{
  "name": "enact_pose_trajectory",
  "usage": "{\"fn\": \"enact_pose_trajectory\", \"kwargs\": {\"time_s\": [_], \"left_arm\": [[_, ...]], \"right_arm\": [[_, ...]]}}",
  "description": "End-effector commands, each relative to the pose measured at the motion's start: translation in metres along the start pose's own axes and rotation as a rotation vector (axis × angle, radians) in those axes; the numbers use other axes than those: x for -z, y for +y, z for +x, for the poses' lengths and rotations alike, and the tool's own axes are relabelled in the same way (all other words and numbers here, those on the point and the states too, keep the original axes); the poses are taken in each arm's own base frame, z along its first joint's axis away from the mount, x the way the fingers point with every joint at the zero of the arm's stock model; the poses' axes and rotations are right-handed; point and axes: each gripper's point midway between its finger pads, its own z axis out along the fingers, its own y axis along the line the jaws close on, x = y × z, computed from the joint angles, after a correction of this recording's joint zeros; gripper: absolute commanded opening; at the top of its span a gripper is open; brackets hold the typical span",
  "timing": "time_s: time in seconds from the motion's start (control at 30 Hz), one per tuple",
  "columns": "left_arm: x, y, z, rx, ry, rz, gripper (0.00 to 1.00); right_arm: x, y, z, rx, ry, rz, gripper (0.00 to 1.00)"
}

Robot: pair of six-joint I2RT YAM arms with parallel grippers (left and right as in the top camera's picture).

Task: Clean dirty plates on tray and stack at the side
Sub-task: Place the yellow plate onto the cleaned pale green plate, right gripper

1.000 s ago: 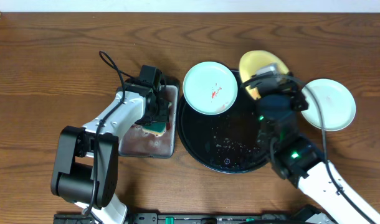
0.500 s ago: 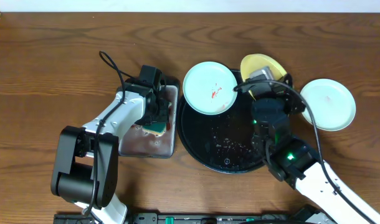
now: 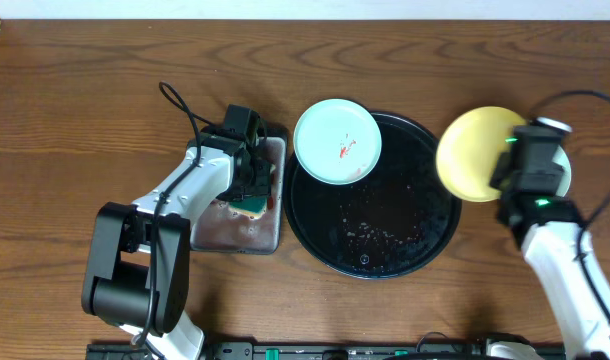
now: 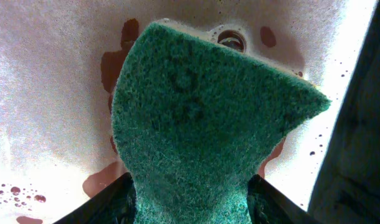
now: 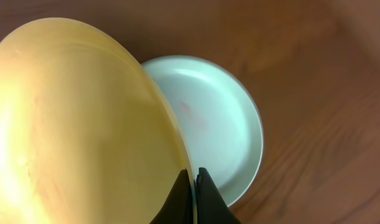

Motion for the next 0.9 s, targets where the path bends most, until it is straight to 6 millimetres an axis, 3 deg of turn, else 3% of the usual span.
{"fn": "enact_pose_trajectory", "kwargs": {"time_s": [0.0, 0.27, 0.47, 0.5, 0.57, 0.67, 0.8, 0.87], "left_arm": [[-0.002, 0.002, 0.003, 0.0, 0.011, -0.009, 0.57], [-0.002, 0.002, 0.003, 0.0, 0.011, -0.009, 0.57], [-0.002, 0.002, 0.003, 0.0, 0.011, -0.009, 0.57], [-0.002, 0.002, 0.003, 0.0, 0.011, -0.009, 0.57], [-0.002, 0.002, 0.003, 0.0, 0.01, -0.009, 0.57], [-0.002, 0.002, 0.003, 0.0, 0.01, -0.009, 0.57], [-0.002, 0.002, 0.003, 0.0, 0.01, -0.009, 0.57], [-0.002, 0.002, 0.003, 0.0, 0.01, -0.009, 0.57]], "right_arm": [[-0.02, 0.002, 0.008, -0.359, 0.125, -0.184, 0.01], [-0.066, -0.058, 0.042, -0.698, 0.276, -0.09, 0.01], [-0.078, -0.071, 0.045, -0.744, 0.272, -0.073, 0.01], [-0.079, -0.069, 0.041, -0.745, 0.26, -0.087, 0.03], [-0.078, -0.055, 0.028, -0.718, 0.237, -0.195, 0.29], [-0.066, -0.018, 0.011, -0.653, 0.231, -0.441, 0.51], [-0.043, 0.024, -0.007, -0.508, 0.189, -0.694, 0.52], [-0.034, 0.037, -0.008, -0.444, 0.18, -0.738, 0.52]]}}
